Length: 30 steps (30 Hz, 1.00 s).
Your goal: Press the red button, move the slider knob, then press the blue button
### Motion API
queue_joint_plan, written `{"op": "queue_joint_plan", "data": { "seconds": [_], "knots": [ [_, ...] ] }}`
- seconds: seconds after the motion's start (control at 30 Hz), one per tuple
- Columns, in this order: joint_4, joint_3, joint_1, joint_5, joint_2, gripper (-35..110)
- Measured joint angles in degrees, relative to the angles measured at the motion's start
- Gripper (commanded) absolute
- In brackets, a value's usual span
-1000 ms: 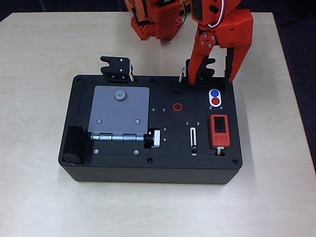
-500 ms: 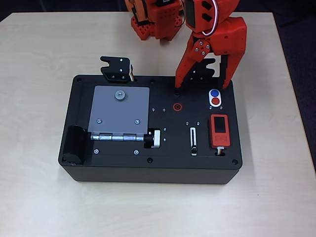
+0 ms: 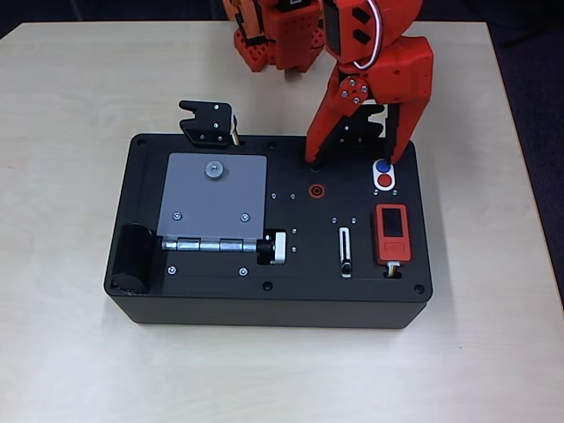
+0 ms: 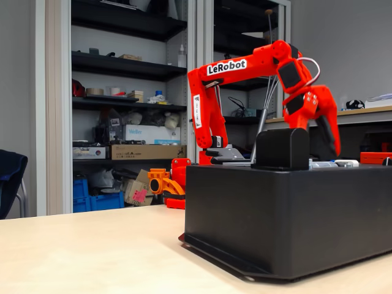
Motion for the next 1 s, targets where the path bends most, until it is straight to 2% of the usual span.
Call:
{"op": "queue_joint_plan", "data": {
  "seconds": [1.0],
  "knots": [
    [-5.36, 5.01, 0.35, 0.18, 0.88, 38]
  ]
}}
